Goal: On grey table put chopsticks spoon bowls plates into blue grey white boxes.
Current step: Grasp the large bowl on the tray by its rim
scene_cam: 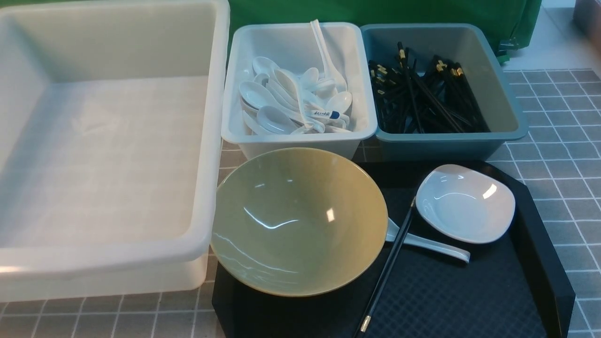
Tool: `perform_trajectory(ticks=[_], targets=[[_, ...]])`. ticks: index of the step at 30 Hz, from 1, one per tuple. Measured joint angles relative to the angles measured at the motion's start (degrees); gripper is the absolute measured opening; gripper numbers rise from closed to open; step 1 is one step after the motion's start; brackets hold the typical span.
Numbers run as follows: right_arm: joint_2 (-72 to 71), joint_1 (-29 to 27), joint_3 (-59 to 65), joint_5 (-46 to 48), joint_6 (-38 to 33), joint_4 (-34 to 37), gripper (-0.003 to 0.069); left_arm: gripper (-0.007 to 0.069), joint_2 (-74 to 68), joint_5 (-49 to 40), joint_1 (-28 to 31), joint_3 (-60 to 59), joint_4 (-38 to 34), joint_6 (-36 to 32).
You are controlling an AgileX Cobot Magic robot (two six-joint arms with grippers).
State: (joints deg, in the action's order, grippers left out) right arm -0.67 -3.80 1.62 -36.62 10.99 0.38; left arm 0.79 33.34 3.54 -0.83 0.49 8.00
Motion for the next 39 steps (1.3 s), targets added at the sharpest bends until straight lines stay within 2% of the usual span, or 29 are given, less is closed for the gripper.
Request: perform_trajectory(ticks=[3, 6, 7, 9, 12, 14, 15, 17, 20, 21, 24, 27, 30, 31, 33, 39], targets=[[0.0, 0.0, -2.46, 5.63, 0.92, 0.0, 0.0203, -0.0011, -1.67, -2.29, 0.0, 8.43, 1.22, 1.44], [0.08, 0.0, -10.93, 20.0, 0.02, 0.0, 0.0104, -0.0011, -7.66, -14.95, 0.0, 23.15, 3.72, 2.76], [0.21, 0.0, -11.48, 20.9, -0.26, 0.0, 0.009, -0.0011, -8.81, -17.63, 0.0, 25.06, 3.84, 2.98], [2.09, 0.0, -17.65, 30.83, -4.9, 0.0, 0.0041, -0.0011, -15.89, -24.32, 0.0, 34.02, 4.14, 3.86], [5.5, 0.0, -22.11, 40.61, -10.52, 0.0, 0.0034, -0.0011, -25.09, -27.45, 0.0, 40.37, 4.86, 4.23], [10.07, 0.0, -24.81, 51.77, -14.71, 0.0, 0.0034, -0.0011, -33.02, -32.37, 0.0, 44.47, 5.38, 4.41], [10.4, 0.0, -24.93, 52.62, -14.71, 0.0, 0.0034, -0.0011, -34.28, -33.72, -0.06, 45.23, 5.38, 4.49], [12.88, 0.0, -25.61, 59.8, -15.72, 0.0, 0.0034, -0.0011, -39.52, -41.29, -0.63, 49.14, 4.92, 4.68], [17.0, 1.0, -26.0, 69.15, -16.83, 0.13, 0.0034, -0.0011, -47.89, -58.11, -5.54, 57.02, 2.15, 1.01], [18.21, 1.64, -26.17, 70.88, -17.32, 1.08, 0.0034, -0.0011, -50.95, -64.41, -7.88, 59.81, 0.29, -1.59], [20.72, 3.56, -26.3, 74.62, -20.9, 4.18, 0.0034, -0.0011, -58.1, -76.12, -16.15, 64.9, -4.45, -9.95], [22.24, 5.02, -26.3, 76.38, -24.17, 5.45, 0.0034, -0.0011, -65.24, -81.8, -23.62, 68.2, -7.34, -13.67], [22.72, 6.15, -26.3, 76.12, -25.57, 5.78, 0.0034, -0.0011, -72.93, -83.58, -31.53, 71.16, -7.08, -13.93], [22.72, 6.22, -26.3, 75.96, -25.69, 5.79, 0.0034, -0.0011, -73.39, -83.63, -31.97, 71.34, -6.89, -13.88], [22.83, 6.61, -25.56, 74.19, -25.83, 6.06, 0.0034, -0.0011, -79.35, -84.12, -37.3, 73.3, -4.2, -13.04], [22.83, 6.62, -21.73, 70.78, -24.32, 7.37, 0.0034, -0.0011, -89.99, -84.93, -42.86, 75.43, 3.61, -8.37]])
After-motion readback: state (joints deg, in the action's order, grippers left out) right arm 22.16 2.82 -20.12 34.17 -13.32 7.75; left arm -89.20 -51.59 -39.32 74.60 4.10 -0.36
